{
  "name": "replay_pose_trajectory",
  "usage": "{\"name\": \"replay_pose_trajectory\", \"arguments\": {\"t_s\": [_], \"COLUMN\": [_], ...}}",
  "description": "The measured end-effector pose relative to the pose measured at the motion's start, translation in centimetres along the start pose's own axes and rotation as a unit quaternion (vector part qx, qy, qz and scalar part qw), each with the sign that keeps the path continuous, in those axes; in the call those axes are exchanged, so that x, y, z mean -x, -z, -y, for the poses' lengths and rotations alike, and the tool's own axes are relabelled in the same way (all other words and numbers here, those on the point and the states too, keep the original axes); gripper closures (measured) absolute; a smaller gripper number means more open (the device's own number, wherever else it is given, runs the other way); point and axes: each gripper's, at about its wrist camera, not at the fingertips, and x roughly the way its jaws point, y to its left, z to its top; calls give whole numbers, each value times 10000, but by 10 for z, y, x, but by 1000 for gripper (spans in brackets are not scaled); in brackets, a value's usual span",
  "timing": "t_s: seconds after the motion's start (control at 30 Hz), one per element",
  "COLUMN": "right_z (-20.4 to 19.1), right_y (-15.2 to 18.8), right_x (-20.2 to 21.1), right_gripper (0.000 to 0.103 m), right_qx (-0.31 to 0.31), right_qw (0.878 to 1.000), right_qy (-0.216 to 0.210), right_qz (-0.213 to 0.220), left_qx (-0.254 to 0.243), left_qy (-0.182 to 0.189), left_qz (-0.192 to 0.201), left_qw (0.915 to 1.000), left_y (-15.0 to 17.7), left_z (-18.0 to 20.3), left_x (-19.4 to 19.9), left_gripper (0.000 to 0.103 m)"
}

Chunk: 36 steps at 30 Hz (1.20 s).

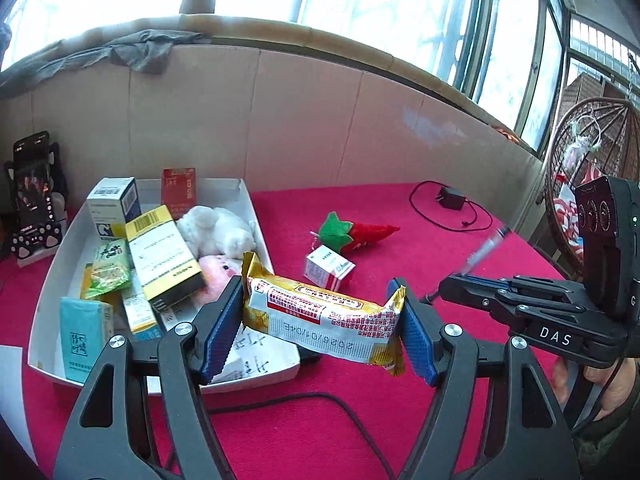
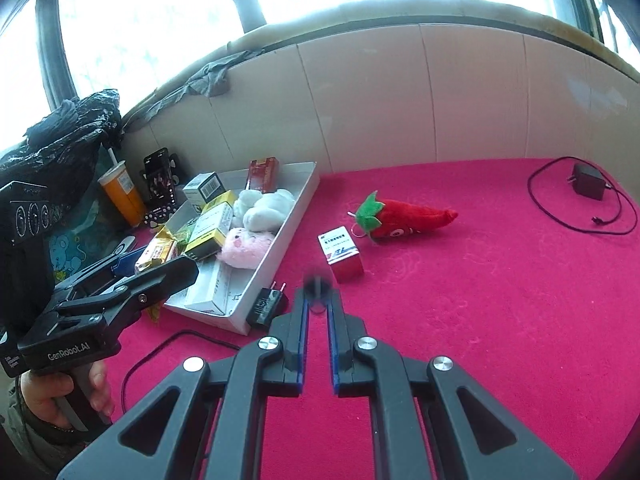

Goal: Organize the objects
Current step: 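Carry the snack bar with the left gripper to the tray while the right carries the pen, then open the left gripper to drop the snack bar while the right drops the pen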

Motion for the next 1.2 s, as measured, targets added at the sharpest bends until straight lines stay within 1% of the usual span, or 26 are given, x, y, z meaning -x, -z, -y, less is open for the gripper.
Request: {"name": "replay_pose_trajectory", "arguments": {"t_s": [0.13, 0.43, 0.53, 0.63, 0.7, 0.77, 0.87, 0.97, 1.1, 1.13, 1.2], "right_z": [-23, -56, -70, -85, -95, -106, -117, -119, -118, -119, -122], "right_y": [-11, -37, -47, -57, -62, -67, -70, -70, -74, -76, -80], "right_x": [-9, -20, -26, -35, -43, -55, -76, -95, -121, -129, -146], "right_gripper": [96, 96, 96, 96, 96, 96, 96, 96, 96, 96, 95], "right_qx": [270, 462, 553, 649, 684, 760, 846, 784, 718, 733, 775], "right_qw": [9996, 9986, 9978, 9966, 9955, 9943, 9932, 9923, 9920, 9918, 9910], "right_qy": [-5, -238, -373, -514, -653, -721, -644, -606, -492, -444, -366], "right_qz": [26, 102, 68, 22, -68, -202, -466, -737, -919, -944, -1028], "left_qx": [254, 679, 770, 795, 828, 908, 998, 1024, 1179, 1259, 1418], "left_qy": [-218, -801, -975, -1098, -1126, -1047, -1006, -994, -976, -961, -917], "left_qz": [162, 508, 519, 456, 425, 414, 369, 334, 337, 323, 281], "left_qw": [9993, 9932, 9909, 9897, 9893, 9895, 9892, 9892, 9876, 9868, 9852], "left_y": [-3, -11, -16, -20, -22, -24, -28, -30, -29, -29, -26], "left_z": [-29, -97, -119, -134, -142, -148, -154, -156, -161, -163, -166], "left_x": [14, 48, 53, 50, 46, 39, 25, 13, 1, -1, -1], "left_gripper": [31, 31, 31, 31, 31, 31, 31, 31, 30, 29, 22]}}
